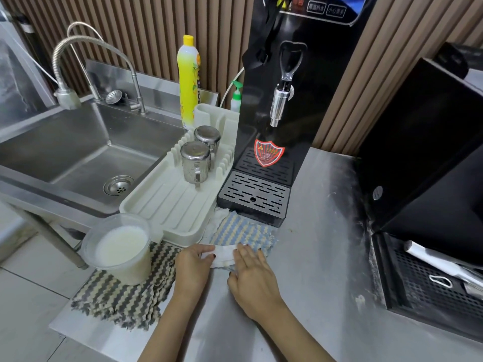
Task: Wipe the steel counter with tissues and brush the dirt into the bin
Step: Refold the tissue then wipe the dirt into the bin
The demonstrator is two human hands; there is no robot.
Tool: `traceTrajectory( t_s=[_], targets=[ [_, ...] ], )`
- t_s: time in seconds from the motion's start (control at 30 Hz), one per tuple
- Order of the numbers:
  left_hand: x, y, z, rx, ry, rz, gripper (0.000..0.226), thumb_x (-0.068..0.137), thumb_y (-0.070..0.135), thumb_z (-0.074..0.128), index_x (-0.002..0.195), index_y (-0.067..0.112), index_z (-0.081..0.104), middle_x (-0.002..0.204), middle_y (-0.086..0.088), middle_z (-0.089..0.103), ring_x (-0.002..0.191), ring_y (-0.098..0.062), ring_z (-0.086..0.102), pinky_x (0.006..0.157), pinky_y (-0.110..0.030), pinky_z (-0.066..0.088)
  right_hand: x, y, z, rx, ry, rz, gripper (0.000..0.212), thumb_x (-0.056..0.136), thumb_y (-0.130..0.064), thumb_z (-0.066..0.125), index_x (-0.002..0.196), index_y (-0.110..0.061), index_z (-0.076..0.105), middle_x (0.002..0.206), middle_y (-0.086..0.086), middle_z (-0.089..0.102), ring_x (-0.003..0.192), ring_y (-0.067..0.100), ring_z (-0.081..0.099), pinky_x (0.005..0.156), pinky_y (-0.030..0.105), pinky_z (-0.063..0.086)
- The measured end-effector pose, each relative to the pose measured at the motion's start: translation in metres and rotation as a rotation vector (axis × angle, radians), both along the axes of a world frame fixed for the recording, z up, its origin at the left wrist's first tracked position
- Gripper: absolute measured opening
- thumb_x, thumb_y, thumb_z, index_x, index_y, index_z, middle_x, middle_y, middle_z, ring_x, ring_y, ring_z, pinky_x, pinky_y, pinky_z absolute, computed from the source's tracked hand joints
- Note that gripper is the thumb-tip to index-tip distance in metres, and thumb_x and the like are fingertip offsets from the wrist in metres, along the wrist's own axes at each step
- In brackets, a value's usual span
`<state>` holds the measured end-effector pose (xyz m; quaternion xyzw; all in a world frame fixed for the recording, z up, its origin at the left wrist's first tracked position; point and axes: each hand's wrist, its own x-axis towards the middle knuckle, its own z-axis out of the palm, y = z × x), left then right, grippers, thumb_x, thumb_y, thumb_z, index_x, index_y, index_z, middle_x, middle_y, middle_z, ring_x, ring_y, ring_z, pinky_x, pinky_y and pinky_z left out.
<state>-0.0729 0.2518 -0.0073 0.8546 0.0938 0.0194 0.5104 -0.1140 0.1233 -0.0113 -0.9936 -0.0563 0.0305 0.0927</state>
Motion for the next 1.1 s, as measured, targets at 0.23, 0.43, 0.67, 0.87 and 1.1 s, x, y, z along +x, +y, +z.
traceTrajectory(
  t_s=[0.23, 0.43, 0.67, 0.87, 1.1],
  targets=[
    [0.000, 0.000, 0.000, 0.000, 0.002, 0.008, 0.017, 0.078, -0.004, 0.065, 0.093, 0.001, 0.071, 0.093, -0.013, 0.071, 0.081, -0.014, 0.057, 0.077, -0.019, 0.039, 0.007, 0.001, 0.002, 0.058, 0.046, 0.089, 0.071, 0.076, -0.036, 0.016, 0.133, -0.011, 0.049, 0.142, 0.003, 0.047, 0.134, 0.016, 0.040, 0.114, 0.037, 0.014],
    [0.001, -0.001, -0.001, 0.007, 0.004, -0.001, 0.017, 0.078, -0.005, 0.064, 0.093, 0.001, 0.070, 0.091, -0.012, 0.070, 0.078, -0.014, 0.057, 0.069, -0.014, 0.036, 0.004, 0.003, 0.002, 0.083, 0.085, 0.006, 0.053, 0.070, -0.037, 0.034, 0.104, -0.022, 0.071, 0.112, -0.009, 0.069, 0.105, 0.006, 0.064, 0.093, 0.030, 0.047],
    [0.001, -0.001, -0.001, -0.015, 0.031, 0.000, 0.017, 0.077, -0.005, 0.065, 0.092, 0.002, 0.070, 0.082, -0.008, 0.065, 0.081, -0.018, 0.058, 0.072, -0.020, 0.037, 0.005, -0.007, 0.002, 0.025, -0.033, -0.035, 0.063, 0.075, -0.039, 0.026, 0.119, -0.013, 0.063, 0.126, -0.001, 0.061, 0.118, 0.013, 0.057, 0.105, 0.038, 0.035],
    [0.002, 0.000, -0.001, -0.016, 0.036, -0.007, 0.016, 0.077, -0.004, 0.065, 0.091, 0.003, 0.069, 0.083, -0.005, 0.064, 0.084, -0.016, 0.057, 0.078, -0.021, 0.038, 0.004, 0.000, -0.003, 0.088, 0.029, 0.055, 0.075, 0.080, -0.050, 0.016, 0.140, -0.011, 0.038, 0.148, 0.004, 0.036, 0.140, 0.020, 0.028, 0.112, 0.041, -0.001],
    [0.001, 0.001, -0.002, -0.012, 0.021, -0.018, 0.016, 0.077, -0.004, 0.065, 0.091, 0.004, 0.070, 0.085, -0.008, 0.067, 0.084, -0.016, 0.058, 0.079, -0.024, 0.040, 0.003, 0.000, -0.006, 0.061, 0.027, 0.034, 0.065, 0.083, -0.045, 0.024, 0.132, -0.012, 0.049, 0.140, 0.002, 0.048, 0.132, 0.019, 0.043, 0.111, 0.043, 0.017]
  ],
)
